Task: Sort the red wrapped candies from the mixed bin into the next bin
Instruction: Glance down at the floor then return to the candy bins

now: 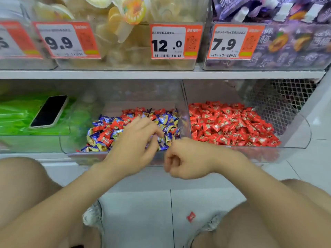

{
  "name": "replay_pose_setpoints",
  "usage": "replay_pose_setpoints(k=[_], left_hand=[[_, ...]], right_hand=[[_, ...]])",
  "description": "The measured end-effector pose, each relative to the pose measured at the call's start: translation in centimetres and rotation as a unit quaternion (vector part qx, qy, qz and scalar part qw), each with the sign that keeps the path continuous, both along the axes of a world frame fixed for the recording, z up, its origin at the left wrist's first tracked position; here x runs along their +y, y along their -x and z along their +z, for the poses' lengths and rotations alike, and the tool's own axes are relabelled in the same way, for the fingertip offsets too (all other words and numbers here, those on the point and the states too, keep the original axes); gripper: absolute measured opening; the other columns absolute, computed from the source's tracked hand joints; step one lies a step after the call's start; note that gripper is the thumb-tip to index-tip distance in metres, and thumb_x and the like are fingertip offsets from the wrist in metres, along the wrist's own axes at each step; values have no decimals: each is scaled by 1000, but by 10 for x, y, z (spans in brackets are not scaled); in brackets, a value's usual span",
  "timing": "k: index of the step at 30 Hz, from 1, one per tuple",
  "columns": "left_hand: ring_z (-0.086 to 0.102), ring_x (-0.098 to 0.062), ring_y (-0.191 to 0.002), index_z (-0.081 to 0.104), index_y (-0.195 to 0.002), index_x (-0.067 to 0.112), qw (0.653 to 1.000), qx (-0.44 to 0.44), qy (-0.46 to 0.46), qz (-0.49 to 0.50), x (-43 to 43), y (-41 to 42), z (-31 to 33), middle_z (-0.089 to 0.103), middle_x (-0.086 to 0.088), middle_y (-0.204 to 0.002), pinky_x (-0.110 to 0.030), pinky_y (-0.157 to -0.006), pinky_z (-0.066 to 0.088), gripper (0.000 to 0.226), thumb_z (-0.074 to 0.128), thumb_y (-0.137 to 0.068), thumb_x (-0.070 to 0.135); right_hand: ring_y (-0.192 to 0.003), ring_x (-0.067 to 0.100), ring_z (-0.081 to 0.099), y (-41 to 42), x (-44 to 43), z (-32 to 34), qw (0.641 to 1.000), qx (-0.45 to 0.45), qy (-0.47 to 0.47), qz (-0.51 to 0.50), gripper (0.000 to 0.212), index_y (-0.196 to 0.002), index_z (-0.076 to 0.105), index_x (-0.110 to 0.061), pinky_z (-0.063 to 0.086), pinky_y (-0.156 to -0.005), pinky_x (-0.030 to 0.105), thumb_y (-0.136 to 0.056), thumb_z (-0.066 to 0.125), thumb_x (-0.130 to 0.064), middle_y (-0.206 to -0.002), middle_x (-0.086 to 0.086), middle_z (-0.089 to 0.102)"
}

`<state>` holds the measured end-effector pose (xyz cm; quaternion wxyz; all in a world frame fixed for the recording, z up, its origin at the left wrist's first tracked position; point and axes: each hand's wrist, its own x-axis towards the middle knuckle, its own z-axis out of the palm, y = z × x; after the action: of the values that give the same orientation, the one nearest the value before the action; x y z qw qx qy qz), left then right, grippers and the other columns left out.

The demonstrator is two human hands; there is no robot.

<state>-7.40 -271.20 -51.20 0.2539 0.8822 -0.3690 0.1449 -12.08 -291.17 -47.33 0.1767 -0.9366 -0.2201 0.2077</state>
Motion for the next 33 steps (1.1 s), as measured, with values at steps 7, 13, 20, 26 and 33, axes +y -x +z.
replay_pose_setpoints(k=[7, 13, 20, 26, 33], left_hand=[[64, -26, -78, 62, -96, 29, 947, 145, -262, -114, -13, 66, -38, 65, 6, -80, -37, -64, 52, 13, 51, -88, 27], [64, -31, -92, 68, -112, 18, 822, 306, -469, -102, -40, 50, -112, 63, -6, -108, -35, -72, 51, 25, 47, -100, 25], [66, -32, -101, 66, -119, 18, 798, 379, -461, -82, -37, 45, -195, 61, -6, -119, -37, -84, 56, 28, 45, -102, 20], [64, -32, -103, 67, -118, 17, 819, 403, -402, -79, -49, 39, -239, 63, -5, -119, -43, -89, 56, 27, 46, -100, 15], [63, -31, -104, 67, -117, 21, 813, 458, -354, -66, -49, 42, -268, 63, -5, -117, -44, -93, 55, 27, 46, -101, 18]], right_hand=[[-87, 30, 62, 26, -1, -61, 971, 117, 206, 21, 31, -114, 74, -3, 49, -72, 35, -99, 55, -22, -103, 16, 73], [-106, 34, 67, 43, -24, -163, 968, 155, 190, -58, 34, -110, 74, -6, 59, -91, 50, -97, 50, -26, -114, 12, 72], [-94, 33, 67, 44, -68, -290, 953, 154, 179, -192, 19, -108, 69, -11, 59, -88, 45, -101, 57, -24, -115, 12, 62], [-112, 34, 65, 44, -74, -373, 938, 179, 184, -232, 27, -126, 66, -18, 56, -91, 41, -100, 60, -16, -125, 10, 58], [-114, 40, 63, 51, -43, -440, 923, 184, 165, -296, 30, -130, 58, -11, 53, -92, 44, -100, 59, -13, -128, 16, 56]])
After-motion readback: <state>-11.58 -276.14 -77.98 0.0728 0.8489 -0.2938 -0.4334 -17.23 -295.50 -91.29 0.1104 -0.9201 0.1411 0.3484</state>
